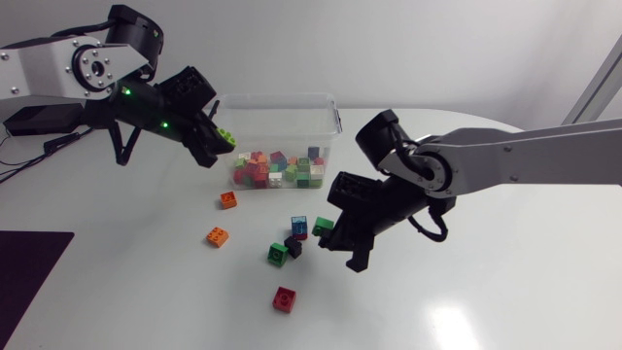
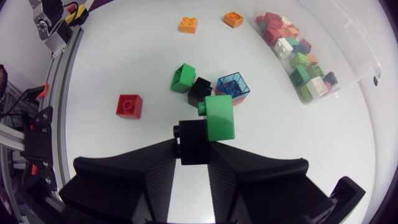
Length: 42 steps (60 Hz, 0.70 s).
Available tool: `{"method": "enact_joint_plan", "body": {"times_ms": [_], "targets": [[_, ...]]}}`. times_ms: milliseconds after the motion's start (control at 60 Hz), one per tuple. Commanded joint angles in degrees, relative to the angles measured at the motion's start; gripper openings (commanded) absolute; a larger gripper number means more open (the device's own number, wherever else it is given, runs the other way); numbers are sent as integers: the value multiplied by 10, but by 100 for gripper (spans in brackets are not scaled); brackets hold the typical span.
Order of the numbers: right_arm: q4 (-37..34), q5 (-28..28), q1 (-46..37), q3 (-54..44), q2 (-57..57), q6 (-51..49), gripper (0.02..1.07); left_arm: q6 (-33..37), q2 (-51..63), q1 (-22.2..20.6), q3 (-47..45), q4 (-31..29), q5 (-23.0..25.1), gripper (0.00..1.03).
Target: Place the duplo bricks in the container
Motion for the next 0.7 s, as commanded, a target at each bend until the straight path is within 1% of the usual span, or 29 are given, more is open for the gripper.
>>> {"method": "enact_joint_plan", "body": {"times_ms": [0, 50, 200, 350, 400, 433, 450, 467, 483, 500, 517, 600, 683], "targets": [[-15, -10, -12, 21, -23, 5, 17, -34, 36, -2, 40, 14, 7, 40], [-26, -12, -17, 32, -31, 7, 17, -55, 58, 0, 65, 27, 7, 40], [-39, -19, -29, 62, -49, 18, 17, -80, 101, 1, 121, 39, 7, 40], [-45, -27, -31, 101, -56, 36, 17, -131, 141, 17, 160, 89, 3, 42], [-45, -27, -32, 116, -52, 42, 17, -156, 156, 25, 173, 105, -4, 49], [-45, -27, -32, 127, -49, 45, 17, -164, 164, 25, 181, 106, -14, 59], [-45, -27, -32, 134, -48, 49, 17, -166, 168, 27, 186, 106, -22, 68], [-45, -27, -32, 139, -45, 50, 17, -171, 171, 27, 188, 107, -33, 81], [-45, -27, -32, 144, -44, 51, 17, -173, 172, 28, 188, 108, -38, 89], [-45, -27, -32, 150, -42, 54, 17, -174, 172, 28, 188, 110, -40, 93], [-45, -27, -32, 155, -41, 56, 17, -175, 171, 30, 185, 118, -42, 100], [-45, -29, -36, 186, -28, 65, 17, -180, 154, 35, 167, 147, -58, 100], [-45, -31, -42, 218, -12, 74, 17, -180, 129, 41, 154, 148, -62, 99]]}}
